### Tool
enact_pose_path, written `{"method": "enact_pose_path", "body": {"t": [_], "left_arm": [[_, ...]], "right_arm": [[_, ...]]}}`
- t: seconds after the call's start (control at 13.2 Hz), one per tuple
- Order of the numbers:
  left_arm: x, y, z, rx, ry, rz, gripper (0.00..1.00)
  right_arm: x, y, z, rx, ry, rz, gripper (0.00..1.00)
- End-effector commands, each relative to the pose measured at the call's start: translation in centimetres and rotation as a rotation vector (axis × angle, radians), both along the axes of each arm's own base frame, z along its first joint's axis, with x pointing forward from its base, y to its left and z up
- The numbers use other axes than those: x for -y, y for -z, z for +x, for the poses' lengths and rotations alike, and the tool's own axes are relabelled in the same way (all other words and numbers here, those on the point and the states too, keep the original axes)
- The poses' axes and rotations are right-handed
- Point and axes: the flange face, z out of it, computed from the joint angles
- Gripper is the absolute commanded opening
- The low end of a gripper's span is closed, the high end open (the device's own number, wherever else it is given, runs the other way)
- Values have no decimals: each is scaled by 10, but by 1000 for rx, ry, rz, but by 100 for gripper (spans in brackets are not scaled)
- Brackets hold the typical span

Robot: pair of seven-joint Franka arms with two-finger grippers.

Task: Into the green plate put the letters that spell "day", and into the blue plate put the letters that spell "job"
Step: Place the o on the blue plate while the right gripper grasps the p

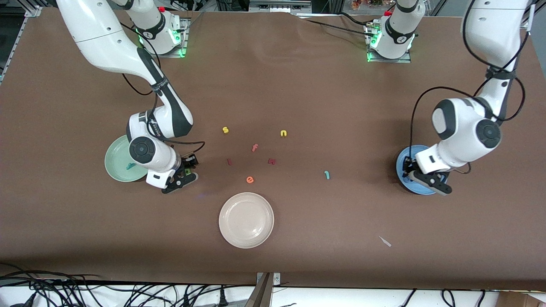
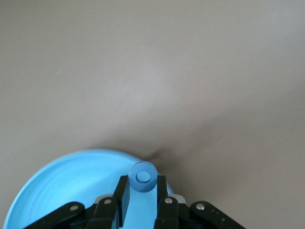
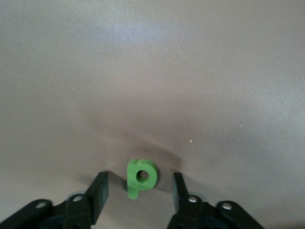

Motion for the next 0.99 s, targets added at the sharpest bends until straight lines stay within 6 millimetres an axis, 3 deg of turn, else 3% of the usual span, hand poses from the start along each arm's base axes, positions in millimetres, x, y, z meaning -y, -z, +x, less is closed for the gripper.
{"method": "enact_pose_path", "body": {"t": [0.0, 0.08, 0.15, 0.3, 0.38, 0.68, 0.91], "left_arm": [[-11, 16, -24, -42, 22, 10, 2], [-16, 19, -24, -47, 15, 12, 3], [-18, 21, -25, -51, 18, 18, 11], [-20, 20, -24, -46, 27, 30, 60], [-19, 16, -21, -37, 32, 31, 70], [-4, -2, -18, -8, 36, 20, 73], [62, -10, -18, -6, 3, 6, 73]], "right_arm": [[-3, 2, 10, 8, -19, -4, 52], [-3, 1, 10, 10, -19, -4, 48], [-3, 1, 10, 9, -16, -3, 46], [-3, 2, 10, 8, -16, -3, 43], [-3, 2, 10, 8, -16, -3, 41], [-3, 4, 9, 4, -15, -3, 29], [-4, 6, 8, 1, -13, -4, 22]]}}
